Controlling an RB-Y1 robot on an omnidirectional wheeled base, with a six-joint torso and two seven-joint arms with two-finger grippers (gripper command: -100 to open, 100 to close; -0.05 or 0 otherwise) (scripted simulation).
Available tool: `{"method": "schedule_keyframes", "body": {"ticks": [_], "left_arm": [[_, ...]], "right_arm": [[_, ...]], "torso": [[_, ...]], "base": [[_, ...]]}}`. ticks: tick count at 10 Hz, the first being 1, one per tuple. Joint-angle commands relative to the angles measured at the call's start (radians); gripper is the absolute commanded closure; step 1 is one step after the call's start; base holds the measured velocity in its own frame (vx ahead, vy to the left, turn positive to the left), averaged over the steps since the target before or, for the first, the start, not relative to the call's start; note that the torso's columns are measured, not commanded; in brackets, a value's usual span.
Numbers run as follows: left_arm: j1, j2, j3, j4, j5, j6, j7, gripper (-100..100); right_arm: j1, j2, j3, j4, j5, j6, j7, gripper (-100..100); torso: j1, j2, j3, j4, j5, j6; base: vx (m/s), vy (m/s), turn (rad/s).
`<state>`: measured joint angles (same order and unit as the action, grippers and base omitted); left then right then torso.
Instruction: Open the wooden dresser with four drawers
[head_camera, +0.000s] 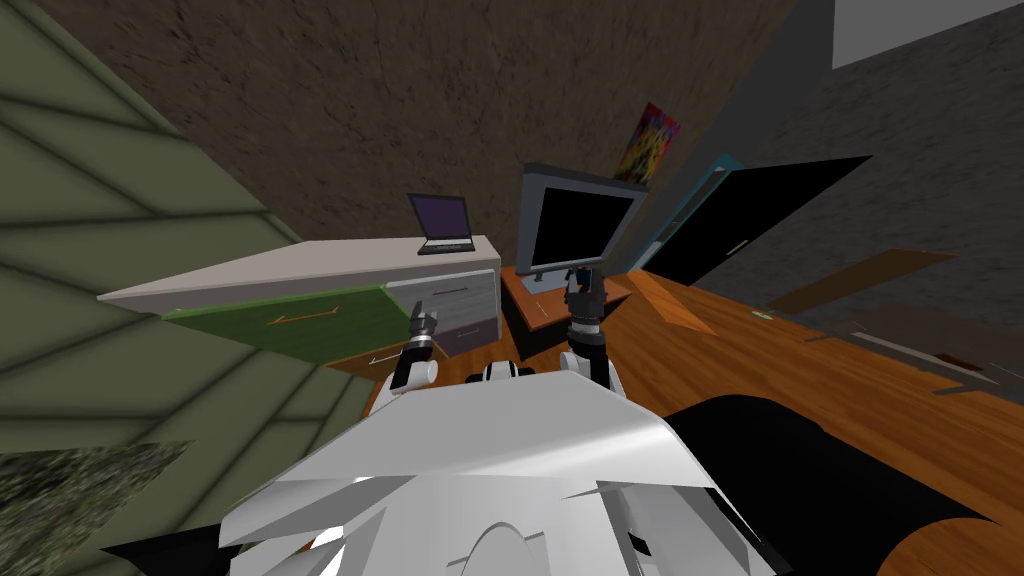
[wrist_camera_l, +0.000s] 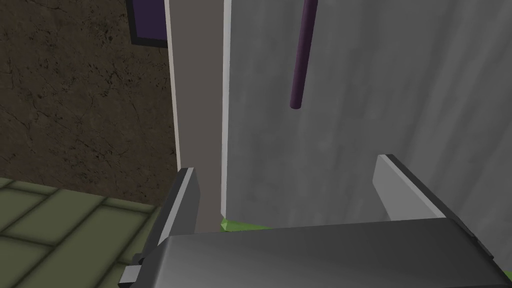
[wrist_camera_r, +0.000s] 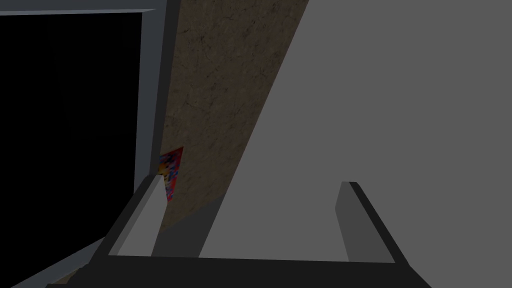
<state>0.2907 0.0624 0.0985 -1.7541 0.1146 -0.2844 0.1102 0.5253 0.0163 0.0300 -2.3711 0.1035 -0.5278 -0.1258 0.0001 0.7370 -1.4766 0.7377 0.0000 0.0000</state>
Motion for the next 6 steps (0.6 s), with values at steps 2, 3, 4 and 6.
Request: {"method": "schedule_keyframes", "body": {"ticks": [2, 3, 4, 6], "left_arm": [[-0.004, 0.075, 0.001, 0.009, 0.000, 0.007, -0.002, -100], [-0.006, 0.089, 0.003, 0.012, 0.000, 0.010, -0.002, -100], [-0.013, 0.103, 0.009, 0.016, 0.000, 0.024, -0.004, -100], [-0.019, 0.084, 0.017, 0.002, 0.003, 0.038, -0.005, -100]], "right_arm": [[0.000, 0.000, 0.000, 0.000, 0.000, 0.000, 0.000, 0], [0.000, 0.000, 0.000, 0.000, 0.000, 0.000, 0.000, 0], [0.000, 0.000, 0.000, 0.000, 0.000, 0.000, 0.000, 0], [0.000, 0.000, 0.000, 0.000, 0.000, 0.000, 0.000, 0]], "torso": [[-0.001, 0.003, 0.002, 0.001, 0.000, 0.000], [0.000, 0.002, 0.001, 0.001, 0.000, 0.000], [0.000, 0.001, 0.000, 0.000, 0.000, 0.000], [0.000, -0.005, -0.003, -0.001, 0.000, 0.000]], "base": [[0.024, 0.003, 0.000], [0.037, 0.003, 0.002], [0.120, 0.023, 0.004], [0.168, 0.011, 0.003]]}}
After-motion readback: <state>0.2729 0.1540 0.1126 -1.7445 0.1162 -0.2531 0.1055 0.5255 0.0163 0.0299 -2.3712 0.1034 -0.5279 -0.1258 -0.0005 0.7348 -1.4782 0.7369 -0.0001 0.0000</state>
